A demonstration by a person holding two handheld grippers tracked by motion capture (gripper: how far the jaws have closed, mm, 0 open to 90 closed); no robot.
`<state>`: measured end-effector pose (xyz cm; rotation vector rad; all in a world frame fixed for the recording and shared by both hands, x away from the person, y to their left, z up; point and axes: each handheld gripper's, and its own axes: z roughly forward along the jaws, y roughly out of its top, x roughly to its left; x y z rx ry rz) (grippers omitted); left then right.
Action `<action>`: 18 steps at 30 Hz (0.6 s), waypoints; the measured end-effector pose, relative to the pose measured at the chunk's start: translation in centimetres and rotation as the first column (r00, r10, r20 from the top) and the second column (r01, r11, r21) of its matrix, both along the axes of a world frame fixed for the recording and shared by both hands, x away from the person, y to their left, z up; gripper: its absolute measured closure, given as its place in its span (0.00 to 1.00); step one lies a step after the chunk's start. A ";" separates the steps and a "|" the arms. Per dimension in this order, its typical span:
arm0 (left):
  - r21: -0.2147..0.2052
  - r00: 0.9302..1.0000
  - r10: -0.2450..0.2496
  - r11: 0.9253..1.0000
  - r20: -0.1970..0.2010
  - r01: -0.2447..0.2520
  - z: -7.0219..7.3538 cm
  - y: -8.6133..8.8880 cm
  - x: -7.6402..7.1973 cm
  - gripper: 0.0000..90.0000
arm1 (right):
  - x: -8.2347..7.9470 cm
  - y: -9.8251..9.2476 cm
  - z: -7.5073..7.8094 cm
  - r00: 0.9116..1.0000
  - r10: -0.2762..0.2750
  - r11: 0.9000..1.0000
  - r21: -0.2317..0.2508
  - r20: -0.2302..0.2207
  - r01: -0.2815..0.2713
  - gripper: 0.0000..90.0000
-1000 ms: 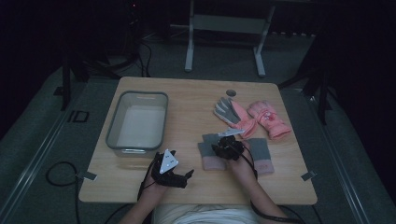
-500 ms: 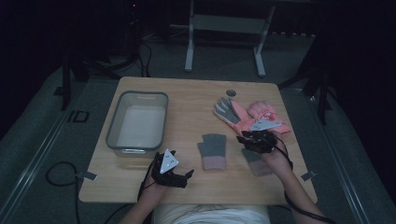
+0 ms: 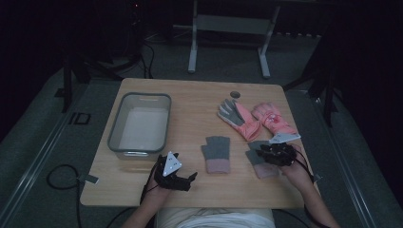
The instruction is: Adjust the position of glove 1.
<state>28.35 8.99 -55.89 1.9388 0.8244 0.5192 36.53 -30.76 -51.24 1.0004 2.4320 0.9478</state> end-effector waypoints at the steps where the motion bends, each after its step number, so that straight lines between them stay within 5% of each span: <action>1: -0.001 1.000 0.000 1.000 0.000 0.000 0.0 0.0 0.0 0.01 | 0.0 -0.2 -0.4 1.000 -0.006 1.000 -0.004 -0.003 0.006 0.72; 9: 0.000 1.000 0.000 1.000 -0.001 0.000 0.0 0.0 0.0 0.01 | 0.5 -1.8 -2.7 0.996 -0.072 0.997 -0.009 -0.056 0.072 0.69; 18: 0.003 1.000 -0.001 1.000 -0.001 0.001 0.0 0.0 0.0 0.01 | 0.0 -1.5 -3.2 0.993 -0.112 0.994 0.000 -0.036 0.112 0.81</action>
